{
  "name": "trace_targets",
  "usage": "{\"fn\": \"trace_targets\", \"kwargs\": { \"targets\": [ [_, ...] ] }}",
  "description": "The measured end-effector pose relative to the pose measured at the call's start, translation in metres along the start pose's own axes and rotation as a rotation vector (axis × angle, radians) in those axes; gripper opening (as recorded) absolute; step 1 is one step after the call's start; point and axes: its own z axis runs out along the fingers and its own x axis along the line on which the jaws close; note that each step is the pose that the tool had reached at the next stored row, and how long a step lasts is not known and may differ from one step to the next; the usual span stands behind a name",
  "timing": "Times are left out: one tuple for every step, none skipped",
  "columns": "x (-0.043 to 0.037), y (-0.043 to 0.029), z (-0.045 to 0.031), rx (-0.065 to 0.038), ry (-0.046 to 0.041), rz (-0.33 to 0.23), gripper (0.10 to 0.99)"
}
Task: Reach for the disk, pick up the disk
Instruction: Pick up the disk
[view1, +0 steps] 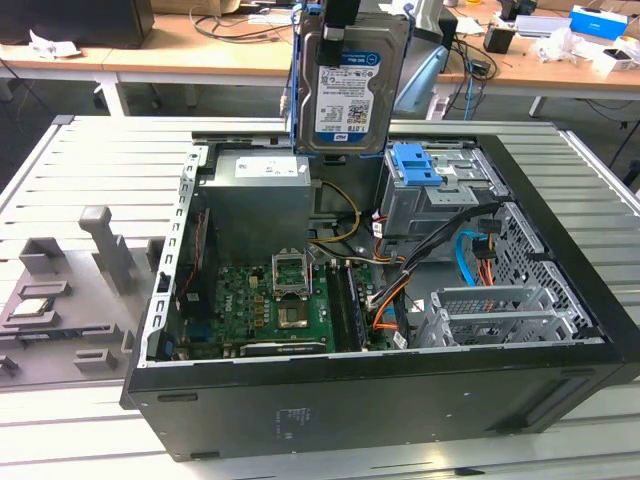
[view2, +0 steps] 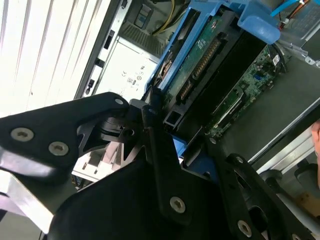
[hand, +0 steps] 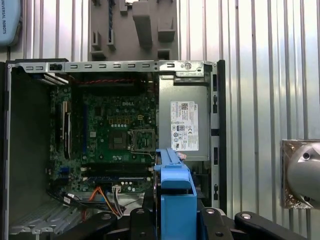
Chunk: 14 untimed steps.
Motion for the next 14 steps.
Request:
{"fn": "trace_targets", "kwargs": {
  "targets": [
    [0.0000, -0.0003, 0.0000, 0.000, 0.0000, 0.000, 0.365],
    [0.0000, -0.0005, 0.0000, 0.000, 0.0000, 0.000, 0.365],
    [0.0000, -0.0006, 0.0000, 0.000, 0.0000, 0.000, 0.365],
    [0.0001, -0.0007, 0.0000, 0.000, -0.0002, 0.000, 0.365],
    [0.0006, -0.0008, 0.0000, 0.000, 0.0000, 0.000, 0.365],
    [0.0015, -0.0008, 0.0001, 0.000, -0.0001, 0.000, 0.365],
    [0.0039, -0.0008, 0.0001, 0.000, 0.0000, 0.000, 0.365],
    [0.0052, -0.0007, 0.0001, 0.000, 0.0000, 0.000, 0.365],
    [0.0066, -0.0008, 0.0001, 0.000, 0.0000, 0.000, 0.365],
    [0.0085, -0.0008, 0.0001, 0.000, 0.0000, 0.000, 0.365],
    [0.0098, -0.0008, 0.0002, 0.000, 0.0001, 0.000, 0.365],
    [0.0113, -0.0008, 0.0002, 0.000, 0.0000, 0.000, 0.365],
    [0.0135, -0.0008, 0.0003, 0.000, 0.0000, 0.000, 0.365],
    [0.0147, -0.0008, 0.0003, 0.000, 0.0000, 0.000, 0.365]
  ]
}}
